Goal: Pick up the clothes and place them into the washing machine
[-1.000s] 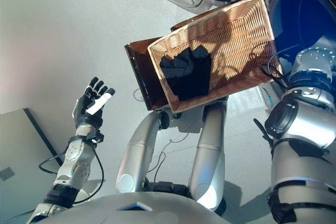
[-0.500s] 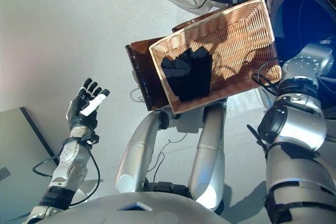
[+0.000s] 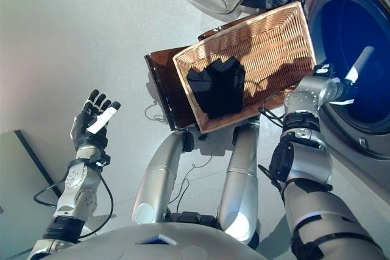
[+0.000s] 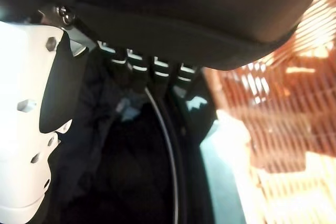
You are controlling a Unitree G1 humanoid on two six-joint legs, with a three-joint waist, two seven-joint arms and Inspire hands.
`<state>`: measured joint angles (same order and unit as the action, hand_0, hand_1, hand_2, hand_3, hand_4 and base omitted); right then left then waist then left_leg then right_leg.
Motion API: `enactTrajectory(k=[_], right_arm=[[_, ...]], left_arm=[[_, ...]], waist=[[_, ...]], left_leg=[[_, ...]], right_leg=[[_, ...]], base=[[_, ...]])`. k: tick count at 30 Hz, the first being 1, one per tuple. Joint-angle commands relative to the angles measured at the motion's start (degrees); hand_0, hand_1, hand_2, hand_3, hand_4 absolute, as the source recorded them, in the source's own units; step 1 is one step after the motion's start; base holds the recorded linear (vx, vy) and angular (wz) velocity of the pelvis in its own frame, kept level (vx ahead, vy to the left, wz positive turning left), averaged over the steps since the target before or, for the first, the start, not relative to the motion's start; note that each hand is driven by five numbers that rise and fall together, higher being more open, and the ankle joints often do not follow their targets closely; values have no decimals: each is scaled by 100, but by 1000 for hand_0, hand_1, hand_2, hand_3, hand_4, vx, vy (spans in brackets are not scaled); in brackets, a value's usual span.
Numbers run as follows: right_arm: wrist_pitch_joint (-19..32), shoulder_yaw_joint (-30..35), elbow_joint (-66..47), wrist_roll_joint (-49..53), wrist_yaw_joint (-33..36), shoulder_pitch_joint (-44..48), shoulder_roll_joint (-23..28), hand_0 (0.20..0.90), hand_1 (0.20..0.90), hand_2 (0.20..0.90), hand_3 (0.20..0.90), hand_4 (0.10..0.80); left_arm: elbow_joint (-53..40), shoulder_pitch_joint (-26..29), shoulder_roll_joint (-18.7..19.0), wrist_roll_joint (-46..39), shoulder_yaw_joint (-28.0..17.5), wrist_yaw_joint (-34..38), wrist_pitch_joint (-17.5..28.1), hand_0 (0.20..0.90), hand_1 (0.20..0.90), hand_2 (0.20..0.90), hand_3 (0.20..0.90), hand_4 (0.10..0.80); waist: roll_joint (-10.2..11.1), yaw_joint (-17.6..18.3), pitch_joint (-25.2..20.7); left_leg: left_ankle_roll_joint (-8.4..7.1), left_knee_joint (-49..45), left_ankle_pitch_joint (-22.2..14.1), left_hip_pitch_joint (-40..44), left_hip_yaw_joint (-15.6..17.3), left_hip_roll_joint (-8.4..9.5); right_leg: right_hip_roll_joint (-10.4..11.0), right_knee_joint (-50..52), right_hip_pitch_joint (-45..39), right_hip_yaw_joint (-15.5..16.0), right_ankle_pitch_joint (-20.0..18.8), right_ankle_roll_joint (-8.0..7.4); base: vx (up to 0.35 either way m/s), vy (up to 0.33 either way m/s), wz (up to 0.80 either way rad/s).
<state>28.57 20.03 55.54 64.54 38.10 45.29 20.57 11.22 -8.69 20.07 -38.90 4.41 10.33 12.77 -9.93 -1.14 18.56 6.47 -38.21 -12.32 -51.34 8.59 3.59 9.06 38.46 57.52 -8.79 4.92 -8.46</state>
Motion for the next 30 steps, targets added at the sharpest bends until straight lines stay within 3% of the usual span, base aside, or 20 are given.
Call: enactTrajectory(k=[1, 18, 21, 22, 23, 30], right_arm=[[193, -260, -446, -454, -281, -162, 174, 900, 900, 900, 900, 800], [-854, -1435, -516, -3130, -265, -1200, 118, 900, 900, 900, 900, 800], [-1114, -1759, -431, -3813, -298, -1354, 218, 900, 900, 900, 900, 800], [-1195, -1874, -381, -3968, -350, -1390, 208, 900, 900, 900, 900, 800], [-1320, -1998, -280, -4141, -391, -1439, 203, 900, 900, 900, 900, 800], [-1781, -2736, 495, -4783, -904, -1572, 22, 900, 900, 900, 900, 800]], left_arm=[[-412, -306, 442, 131, -646, 82, 498, 900, 900, 900, 900, 800], [19, -168, 256, 555, -691, 119, 699, 900, 900, 900, 900, 800], [208, -131, 169, 629, -705, 118, 745, 900, 900, 900, 900, 800], [287, -123, 142, 656, -692, 117, 743, 900, 900, 900, 900, 800], [362, -120, 116, 683, -679, 129, 745, 900, 900, 900, 900, 800], [1131, 130, -145, 783, -494, 44, 688, 900, 900, 900, 900, 800]], waist=[[145, -101, -170], [439, -42, -213], [551, -50, -239], [560, -74, -279], [625, -63, -268], [780, -150, -246]], left_leg=[[-187, 678, -137, 403, 150, 311], [-286, 1612, 281, 1172, -67, 213], [-331, 1927, 613, 1390, -88, 187], [-377, 2035, 519, 1566, -208, 170], [-371, 2100, 711, 1589, -174, 164], [-474, 2710, 969, 2379, -459, 114]], right_leg=[[-87, -464, -161, 161, -377, 354], [-48, -1698, -1106, 483, -825, 214], [34, -2131, -1438, 649, -1113, 212], [7, -2202, -1618, 658, -994, 161], [30, -2303, -1661, 718, -1166, 186], [32, -2758, -2517, 989, -1240, 148]], base=[[7, 8, -9], [41, -30, -3], [46, -77, 4], [-27, -87, 10], [91, -74, 11], [79, -60, 11]])
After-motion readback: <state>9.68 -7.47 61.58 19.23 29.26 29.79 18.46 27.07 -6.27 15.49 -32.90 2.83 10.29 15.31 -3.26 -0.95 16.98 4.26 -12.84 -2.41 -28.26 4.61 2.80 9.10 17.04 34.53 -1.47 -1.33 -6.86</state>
